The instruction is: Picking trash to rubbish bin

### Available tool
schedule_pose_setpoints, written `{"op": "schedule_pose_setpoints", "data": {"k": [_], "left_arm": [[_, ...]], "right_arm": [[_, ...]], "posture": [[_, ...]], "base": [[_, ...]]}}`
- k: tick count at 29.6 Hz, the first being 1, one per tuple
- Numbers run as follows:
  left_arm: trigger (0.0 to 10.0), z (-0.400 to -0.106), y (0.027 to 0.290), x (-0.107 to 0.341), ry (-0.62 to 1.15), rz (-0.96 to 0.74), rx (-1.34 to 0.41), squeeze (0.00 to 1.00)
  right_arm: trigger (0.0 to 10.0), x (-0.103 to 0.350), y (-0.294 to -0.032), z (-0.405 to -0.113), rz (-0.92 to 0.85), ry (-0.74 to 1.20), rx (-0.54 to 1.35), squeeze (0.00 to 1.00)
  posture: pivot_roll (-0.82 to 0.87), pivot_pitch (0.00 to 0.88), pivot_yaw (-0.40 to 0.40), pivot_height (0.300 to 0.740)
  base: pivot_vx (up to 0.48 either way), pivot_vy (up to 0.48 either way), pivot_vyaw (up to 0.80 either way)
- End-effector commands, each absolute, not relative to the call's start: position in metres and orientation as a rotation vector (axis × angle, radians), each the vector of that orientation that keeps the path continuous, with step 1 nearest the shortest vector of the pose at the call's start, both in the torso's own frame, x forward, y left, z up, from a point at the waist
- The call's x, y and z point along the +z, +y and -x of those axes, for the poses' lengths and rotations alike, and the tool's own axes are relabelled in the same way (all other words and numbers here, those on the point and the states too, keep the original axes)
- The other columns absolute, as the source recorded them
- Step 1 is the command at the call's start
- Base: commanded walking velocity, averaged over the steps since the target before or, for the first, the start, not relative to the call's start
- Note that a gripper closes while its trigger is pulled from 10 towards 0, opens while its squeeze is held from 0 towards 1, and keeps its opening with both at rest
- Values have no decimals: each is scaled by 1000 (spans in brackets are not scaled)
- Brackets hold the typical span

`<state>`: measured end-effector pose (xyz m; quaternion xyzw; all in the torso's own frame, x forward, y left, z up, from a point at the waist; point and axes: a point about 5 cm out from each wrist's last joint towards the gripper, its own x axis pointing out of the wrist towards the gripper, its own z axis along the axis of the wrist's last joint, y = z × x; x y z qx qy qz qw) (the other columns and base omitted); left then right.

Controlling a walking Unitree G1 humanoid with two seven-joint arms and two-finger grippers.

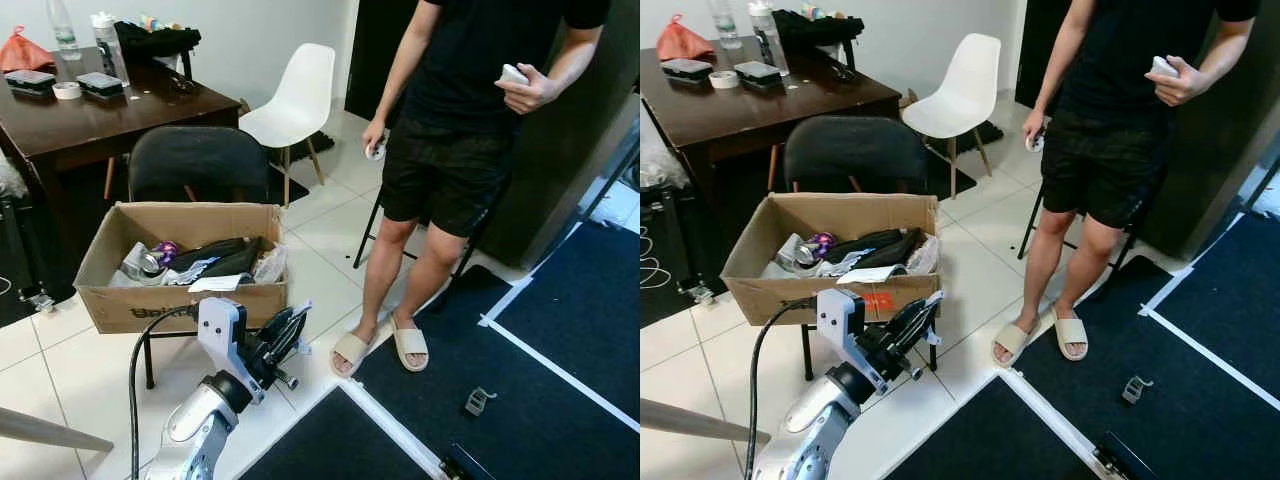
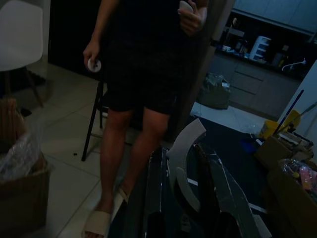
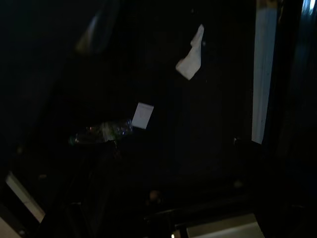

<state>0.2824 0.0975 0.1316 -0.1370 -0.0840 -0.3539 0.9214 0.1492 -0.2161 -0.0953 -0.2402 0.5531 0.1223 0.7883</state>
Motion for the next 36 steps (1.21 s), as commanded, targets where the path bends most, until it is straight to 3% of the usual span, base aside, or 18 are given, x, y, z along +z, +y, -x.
{"op": "schedule_pose_setpoints", "data": {"k": [1,26,36], "left_arm": [[10000,-281,96,129,-159,281,-739,0],[10000,-279,91,132,-159,268,-771,0],[10000,-282,88,131,-146,259,-753,0]], "right_arm": [[10000,-97,-218,-143,511,1214,251,0],[10000,-97,-220,-142,495,1215,246,0],[10000,-101,-198,-142,478,1209,267,0]], "posture": [[-31,138,-9,740],[-42,150,-4,740],[-48,154,-3,740]], "base": [[398,0,0],[404,0,0],[411,0,0]]}}
